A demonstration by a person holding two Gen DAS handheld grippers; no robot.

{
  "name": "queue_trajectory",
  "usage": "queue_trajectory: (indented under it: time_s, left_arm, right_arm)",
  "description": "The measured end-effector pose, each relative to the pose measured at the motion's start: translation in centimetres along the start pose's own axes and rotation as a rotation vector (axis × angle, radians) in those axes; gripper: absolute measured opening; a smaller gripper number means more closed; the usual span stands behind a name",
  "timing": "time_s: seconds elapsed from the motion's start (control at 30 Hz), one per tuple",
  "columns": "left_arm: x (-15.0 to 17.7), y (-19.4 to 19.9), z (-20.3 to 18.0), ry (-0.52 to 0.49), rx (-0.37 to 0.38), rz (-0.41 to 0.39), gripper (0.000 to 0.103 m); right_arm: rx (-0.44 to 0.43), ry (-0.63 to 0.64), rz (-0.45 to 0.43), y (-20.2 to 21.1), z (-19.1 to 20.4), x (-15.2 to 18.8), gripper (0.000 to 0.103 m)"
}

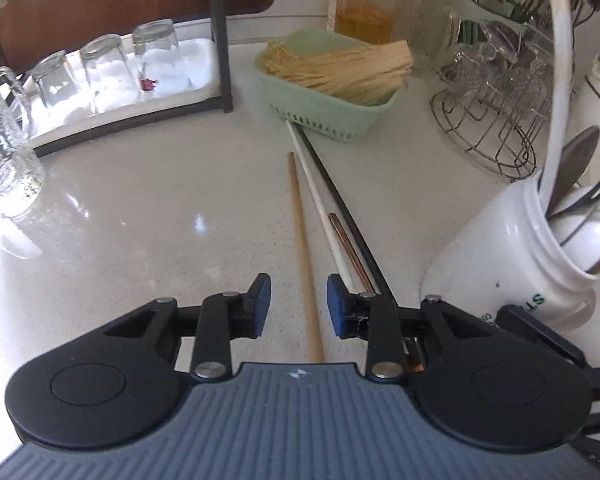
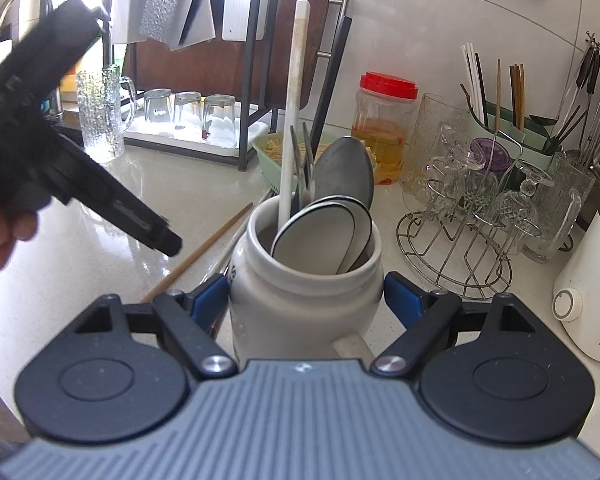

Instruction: Organize utensils

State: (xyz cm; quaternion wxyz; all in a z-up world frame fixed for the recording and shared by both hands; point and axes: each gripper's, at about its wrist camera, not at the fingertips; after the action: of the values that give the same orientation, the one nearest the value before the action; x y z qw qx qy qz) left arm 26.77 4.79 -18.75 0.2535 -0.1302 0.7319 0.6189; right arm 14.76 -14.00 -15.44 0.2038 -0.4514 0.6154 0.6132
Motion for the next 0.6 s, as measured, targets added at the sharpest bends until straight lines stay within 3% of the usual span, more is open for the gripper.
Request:
queue_trajectory:
  time_s: [0.47, 0.53, 0.6]
  left_arm:
    - [-1.6, -3.8, -1.9, -0.102, -0.016, 0.049, 0.033]
    - [-2.0, -4.1, -2.3, -0.112, -0.026, 0.043, 0.029]
    - [-2.6, -4.4, -2.4, -0.106, -0.025, 0.049, 0.014]
  right_arm:
    - [0.003, 0.000, 0.010, -0.2, 0.0, -0.2, 0.087]
    - [0.003, 0.001, 0.011, -0.2, 0.0, -0.2, 0.087]
    - [0.003, 0.001, 0.011, -0.2, 0.0, -0.2, 0.087]
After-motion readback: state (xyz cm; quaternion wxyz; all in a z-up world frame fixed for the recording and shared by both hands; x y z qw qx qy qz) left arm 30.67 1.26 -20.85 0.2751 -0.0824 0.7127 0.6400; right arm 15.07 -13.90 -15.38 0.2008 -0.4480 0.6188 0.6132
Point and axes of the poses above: each gripper's, at about its wrist camera, not at the fingertips, and y roughly against the way its jaws point, z to its left, x to its underside, and after that the axes turned 1 degree about x, right-handed
